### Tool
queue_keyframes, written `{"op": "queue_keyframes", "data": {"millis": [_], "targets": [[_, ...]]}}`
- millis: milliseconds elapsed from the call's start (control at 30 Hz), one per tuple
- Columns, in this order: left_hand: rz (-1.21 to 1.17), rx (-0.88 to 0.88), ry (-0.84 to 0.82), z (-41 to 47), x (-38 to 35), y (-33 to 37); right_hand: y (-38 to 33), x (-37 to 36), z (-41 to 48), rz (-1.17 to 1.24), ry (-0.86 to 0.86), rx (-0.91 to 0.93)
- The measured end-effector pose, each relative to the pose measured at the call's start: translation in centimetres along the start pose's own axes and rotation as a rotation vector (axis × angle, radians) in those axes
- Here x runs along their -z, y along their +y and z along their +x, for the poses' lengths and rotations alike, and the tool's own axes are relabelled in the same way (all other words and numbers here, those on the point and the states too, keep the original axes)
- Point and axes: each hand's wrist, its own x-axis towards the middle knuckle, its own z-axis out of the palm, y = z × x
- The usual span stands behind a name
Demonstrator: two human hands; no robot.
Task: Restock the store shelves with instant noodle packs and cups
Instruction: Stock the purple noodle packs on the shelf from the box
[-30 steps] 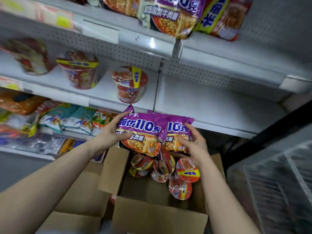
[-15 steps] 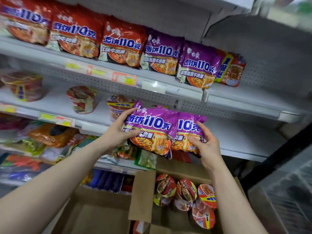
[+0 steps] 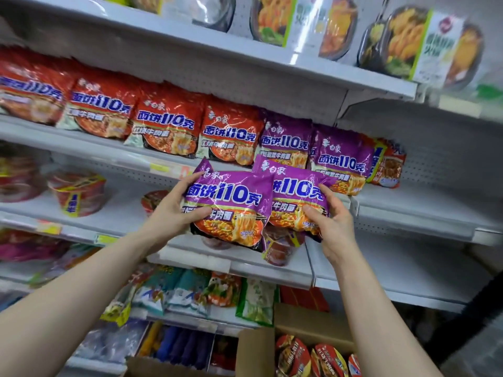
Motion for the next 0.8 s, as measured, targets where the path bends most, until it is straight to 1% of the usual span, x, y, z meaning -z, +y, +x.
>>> {"op": "queue_keyframes", "data": {"millis": [167,300,467,600,667,733,800], "targets": [[0.009,-0.069,0.078,3.2,1.5,1.6,-2.4,-1.8,5.2,-0.025,-0.003,0.073],[-0.004,-0.112,0.138,5.6,1.1,2.4,-3.5,-1.9,9.4,-0.038,0.014,0.103],[0.018,-0.157,0.193,8.0,0.3,2.7,-3.1,-2.0,14.7,-0.092,0.035,0.118],[0.008,-0.169,0.237,9.1,-0.5,2.5,-1.8,-2.6,17.2,-0.173,-0.002,0.138],[0.024,-0.168,0.245,9.7,-0.5,2.3,-1.0,-3.0,17.7,-0.290,0.007,0.190],[0.033,-0.172,0.242,10.2,-0.3,2.0,-0.3,-3.4,18.3,-0.451,0.057,0.269],[0.044,-0.175,0.238,10.8,-0.1,1.9,-0.1,-4.0,18.5,-0.609,0.112,0.309]]}}
